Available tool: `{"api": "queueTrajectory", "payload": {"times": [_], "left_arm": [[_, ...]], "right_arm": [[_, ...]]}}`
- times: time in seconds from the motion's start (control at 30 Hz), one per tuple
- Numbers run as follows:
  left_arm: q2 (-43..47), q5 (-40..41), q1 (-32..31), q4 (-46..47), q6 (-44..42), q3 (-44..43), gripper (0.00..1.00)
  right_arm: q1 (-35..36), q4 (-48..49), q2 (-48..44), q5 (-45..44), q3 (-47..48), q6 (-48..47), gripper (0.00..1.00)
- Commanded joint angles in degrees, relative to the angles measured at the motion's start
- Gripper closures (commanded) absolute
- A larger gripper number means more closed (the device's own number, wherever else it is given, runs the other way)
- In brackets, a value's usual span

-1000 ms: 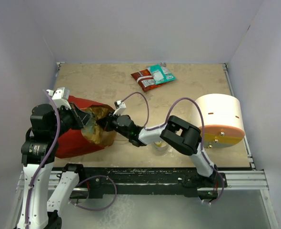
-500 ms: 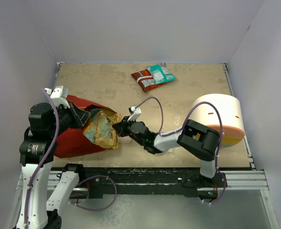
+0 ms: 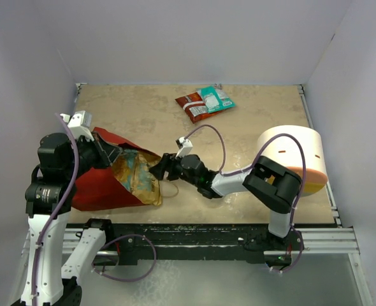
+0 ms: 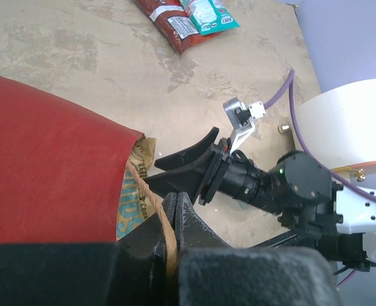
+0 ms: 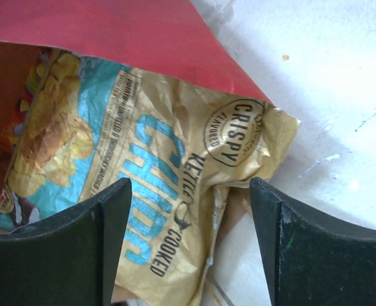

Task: Take the snacks out of the paper bag
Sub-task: Take out the snack from the paper bag.

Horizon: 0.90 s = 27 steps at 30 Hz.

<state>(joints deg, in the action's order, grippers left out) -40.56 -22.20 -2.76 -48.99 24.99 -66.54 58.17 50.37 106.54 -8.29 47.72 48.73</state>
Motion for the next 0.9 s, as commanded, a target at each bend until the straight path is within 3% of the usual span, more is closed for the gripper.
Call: {"api": "queueTrajectory", "payload": {"times": [0.0,0.07,0.17,0.43,0.63,0.87], "left_arm": [[0.39,-1.96,-0.05,3.66,1.58,-2.17,1.00],[0.52,-2.05,-0.04,3.97,1.72,-1.89,1.00],[0.48,-2.06,-0.05,3.99,1.78,-1.38,1.00],[-0.14,-2.61,-0.05,3.95,1.64,-1.06,1.00],[-0.16,-2.40,-0.05,3.44,1.20,-0.83,1.00],[0.22,-2.22,-0.05,2.86,1.02,-1.00,1.00]], "right_arm": [[-4.76,-7.62,-1.71,15.12,1.89,-0.82,0.22],[-5.08,-9.43,-1.85,16.55,1.14,-2.48,0.23],[-4.75,-1.04,-2.04,17.95,-1.96,-2.42,0.25],[-4.17,1.05,4.57,22.81,1.62,3.46,0.26],[-3.28,0.84,6.23,21.21,3.34,4.96,0.38],[-1.70,3.83,8.99,21.10,4.18,7.94,0.33]]}}
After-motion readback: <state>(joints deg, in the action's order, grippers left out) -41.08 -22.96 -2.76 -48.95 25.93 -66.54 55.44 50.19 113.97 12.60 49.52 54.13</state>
